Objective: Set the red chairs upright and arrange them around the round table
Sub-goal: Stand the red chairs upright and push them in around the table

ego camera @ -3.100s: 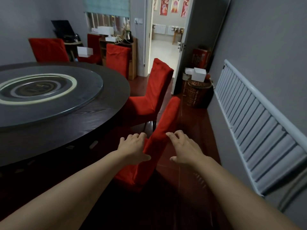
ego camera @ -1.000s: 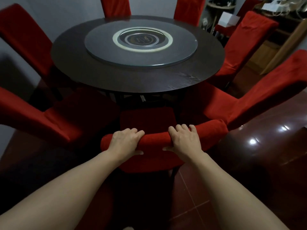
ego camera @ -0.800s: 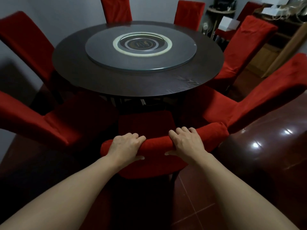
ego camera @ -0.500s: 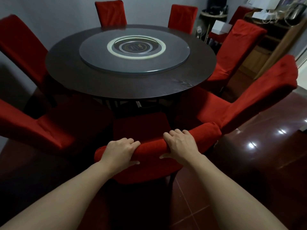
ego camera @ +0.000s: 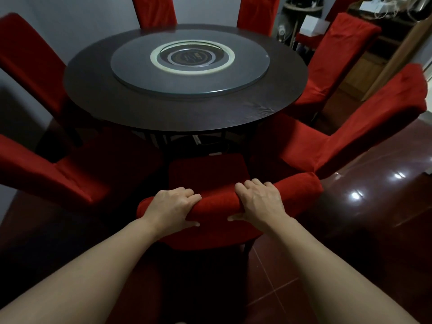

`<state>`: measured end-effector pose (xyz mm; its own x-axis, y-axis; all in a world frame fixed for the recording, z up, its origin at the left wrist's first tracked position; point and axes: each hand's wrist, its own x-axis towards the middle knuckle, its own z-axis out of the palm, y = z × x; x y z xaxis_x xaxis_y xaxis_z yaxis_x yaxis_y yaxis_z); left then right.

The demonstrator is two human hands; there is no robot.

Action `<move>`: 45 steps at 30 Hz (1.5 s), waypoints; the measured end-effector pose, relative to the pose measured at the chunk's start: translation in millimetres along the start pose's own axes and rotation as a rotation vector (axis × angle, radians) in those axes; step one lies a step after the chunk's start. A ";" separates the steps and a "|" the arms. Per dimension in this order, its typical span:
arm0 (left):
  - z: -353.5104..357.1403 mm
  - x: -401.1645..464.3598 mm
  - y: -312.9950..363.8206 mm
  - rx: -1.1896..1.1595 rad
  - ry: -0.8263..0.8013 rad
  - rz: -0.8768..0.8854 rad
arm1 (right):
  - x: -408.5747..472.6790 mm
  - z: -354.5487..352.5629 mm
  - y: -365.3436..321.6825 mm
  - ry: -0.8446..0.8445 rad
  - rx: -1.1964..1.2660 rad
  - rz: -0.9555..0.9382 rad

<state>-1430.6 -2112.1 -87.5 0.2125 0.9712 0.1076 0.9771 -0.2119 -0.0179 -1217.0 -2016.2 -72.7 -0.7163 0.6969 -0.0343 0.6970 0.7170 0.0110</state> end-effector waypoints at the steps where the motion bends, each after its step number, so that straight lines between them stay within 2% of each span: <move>1: -1.5 1.8 -1.9 -0.001 -0.011 0.003 | 0.1 -0.6 -0.4 0.011 0.001 -0.001; 3: -2.8 5.9 -5.5 0.003 -0.031 0.003 | 0.4 -0.2 -1.6 0.026 0.011 0.021; 5: -3.4 7.2 -6.7 0.025 -0.034 -0.008 | -1.5 5.0 -0.9 0.105 -0.003 0.025; 9: -3.5 6.3 -4.8 0.021 -0.058 -0.045 | -15.3 20.7 11.1 0.266 -0.020 0.158; 14: -5.0 11.1 -3.9 0.023 -0.097 -0.068 | -0.2 21.8 25.7 0.211 -0.027 0.081; 17: -7.9 29.1 5.2 0.003 -0.096 -0.096 | 9.5 18.1 43.7 0.146 -0.020 0.104; 30: 1.7 76.1 -23.6 0.027 -0.019 -0.083 | 58.9 19.8 71.2 0.152 0.077 0.089; 35: 0.5 76.7 -20.2 0.002 -0.070 -0.145 | 60.9 19.0 76.1 0.149 0.128 0.069; 40: -7.0 78.6 -11.8 -0.013 -0.115 -0.244 | 61.9 9.2 83.4 0.021 0.118 0.018; 45: -9.1 78.5 -6.9 -0.030 -0.153 -0.289 | 58.4 6.3 79.4 0.013 0.121 0.044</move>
<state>-1420.7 -2035.3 -69.9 -0.0730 0.9962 -0.0467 0.9970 0.0741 0.0212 -1203.3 -1918.7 -80.2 -0.6846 0.7285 -0.0233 0.7262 0.6789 -0.1085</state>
